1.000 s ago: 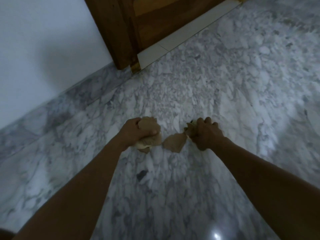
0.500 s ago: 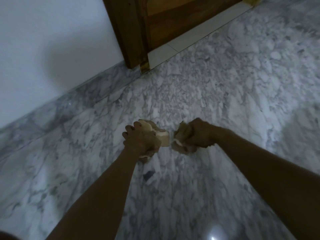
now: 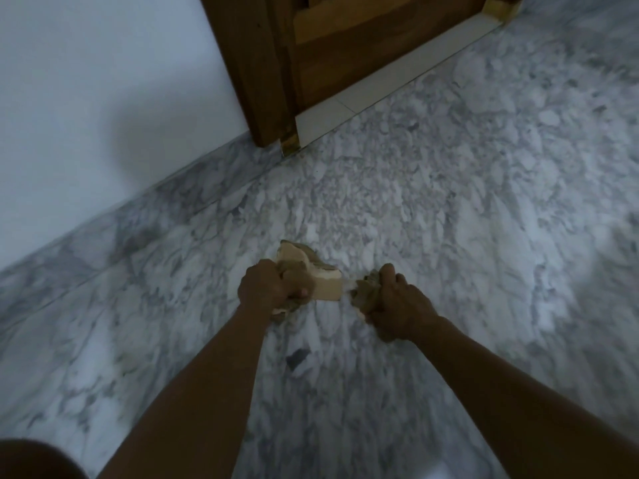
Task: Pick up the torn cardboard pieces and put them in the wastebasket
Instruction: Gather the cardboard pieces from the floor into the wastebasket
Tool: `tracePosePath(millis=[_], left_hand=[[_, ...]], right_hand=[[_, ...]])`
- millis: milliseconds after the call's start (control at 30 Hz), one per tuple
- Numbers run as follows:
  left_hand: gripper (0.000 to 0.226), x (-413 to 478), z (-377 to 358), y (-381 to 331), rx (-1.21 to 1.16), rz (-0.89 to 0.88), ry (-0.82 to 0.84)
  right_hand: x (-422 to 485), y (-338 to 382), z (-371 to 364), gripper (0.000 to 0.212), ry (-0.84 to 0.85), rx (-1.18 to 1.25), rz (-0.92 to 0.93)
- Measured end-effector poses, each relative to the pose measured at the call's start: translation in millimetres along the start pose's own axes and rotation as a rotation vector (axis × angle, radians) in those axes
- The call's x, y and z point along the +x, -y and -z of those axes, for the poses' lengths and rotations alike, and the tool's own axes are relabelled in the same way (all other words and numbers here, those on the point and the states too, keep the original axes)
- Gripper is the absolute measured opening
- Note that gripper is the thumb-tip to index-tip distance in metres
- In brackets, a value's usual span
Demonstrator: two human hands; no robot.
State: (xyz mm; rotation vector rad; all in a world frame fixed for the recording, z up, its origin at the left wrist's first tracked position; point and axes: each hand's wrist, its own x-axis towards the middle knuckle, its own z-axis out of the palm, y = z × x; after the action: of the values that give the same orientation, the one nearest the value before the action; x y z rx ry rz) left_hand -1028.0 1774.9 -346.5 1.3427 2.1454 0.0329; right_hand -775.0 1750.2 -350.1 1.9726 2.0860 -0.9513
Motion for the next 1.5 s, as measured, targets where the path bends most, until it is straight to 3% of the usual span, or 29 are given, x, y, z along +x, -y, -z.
tracePosePath(millis=[100,200,267,400,533,633,833,933,1033,1300,1400,1500], left_hand=[[0.08,-14,2,-2,-0.006,-0.048,-0.011],[0.048,-27,3,-12,-0.245,-0.112,0.06],[0.043,-33,6,-35,-0.327,-0.159,0.072],[0.063,-51,21,-127,-0.448,-0.327,0.078],[0.038,-90,37,-248,-0.632,-0.635,0.212],[0.035,-127,37,-337,-0.648,-0.79,0.322],[0.026,-243,-4,-497,-0.668,-0.953,0.521],[0.03,-320,-37,-570,-0.592,-0.995,0.656],[0.041,-390,-76,-639,-0.473,-1.071,0.718],[0.031,-575,-201,-776,-0.28,-1.176,0.96],[0.031,-626,-262,-821,-0.17,-1.228,1.05],[0.033,-668,-310,-855,-0.017,-1.233,1.097]], right_hand=[[-9,-7,7,0.062,0.021,0.016,-0.007],[-16,-15,40,0.036,0.061,0.42,-0.01],[-21,-22,72,0.025,0.07,0.738,-0.004],[-39,-39,137,0.045,-0.029,1.159,-0.013],[-69,-68,203,0.037,-0.114,1.358,-0.025],[-104,-112,253,0.034,-0.234,1.496,-0.032],[-206,-245,335,0.04,-0.547,1.583,-0.041],[-279,-322,361,0.063,-0.775,1.568,-0.097],[-353,-387,376,0.065,-0.996,1.58,-0.161],[-518,-534,375,0.064,-1.519,1.628,-0.369],[-564,-594,363,0.064,-1.591,1.627,-0.516],[-601,-642,349,0.042,-1.569,1.665,-0.632]])
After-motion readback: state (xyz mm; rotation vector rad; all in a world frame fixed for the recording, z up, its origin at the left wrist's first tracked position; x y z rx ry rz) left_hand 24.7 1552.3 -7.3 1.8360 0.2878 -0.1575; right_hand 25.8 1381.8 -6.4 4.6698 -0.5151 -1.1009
